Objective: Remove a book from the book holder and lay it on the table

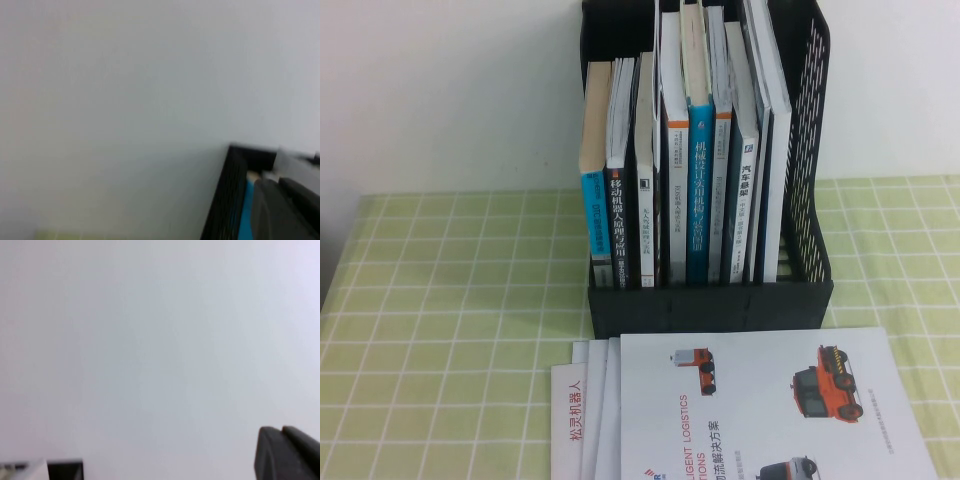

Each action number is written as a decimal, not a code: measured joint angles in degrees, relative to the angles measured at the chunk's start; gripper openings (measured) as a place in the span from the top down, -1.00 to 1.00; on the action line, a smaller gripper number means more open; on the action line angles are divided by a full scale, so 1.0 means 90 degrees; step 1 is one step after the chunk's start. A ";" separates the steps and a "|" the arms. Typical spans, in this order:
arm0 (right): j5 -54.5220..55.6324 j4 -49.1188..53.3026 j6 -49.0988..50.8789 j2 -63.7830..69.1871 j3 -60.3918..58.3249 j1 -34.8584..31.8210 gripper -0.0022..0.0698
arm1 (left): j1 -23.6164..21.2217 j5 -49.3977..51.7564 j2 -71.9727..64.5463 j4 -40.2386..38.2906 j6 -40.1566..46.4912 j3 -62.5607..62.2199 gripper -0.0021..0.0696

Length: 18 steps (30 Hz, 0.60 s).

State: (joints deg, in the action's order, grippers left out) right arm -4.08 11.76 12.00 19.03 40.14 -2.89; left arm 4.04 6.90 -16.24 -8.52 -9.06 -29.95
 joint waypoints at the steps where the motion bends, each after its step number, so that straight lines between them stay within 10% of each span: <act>1: -0.0480 0.0000 0.0000 0.0259 0.0201 0.0000 0.95 | 0.0000 0.0462 -0.0340 0.0014 0.0004 -0.0212 0.95; 11: -0.3941 -0.0313 -0.0621 0.2032 0.0731 0.0000 0.95 | 0.0472 0.2227 -0.2901 0.0019 0.0330 -0.0829 0.95; 18: -0.3966 -0.2994 -0.2434 0.2220 0.0382 0.0000 0.95 | 0.0792 0.1920 -0.3958 -0.1836 0.1500 -0.0981 0.95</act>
State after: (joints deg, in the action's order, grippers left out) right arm -39.77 -15.19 -9.91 39.00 43.58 -2.89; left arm 11.17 24.18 -51.86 -25.04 4.44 -38.78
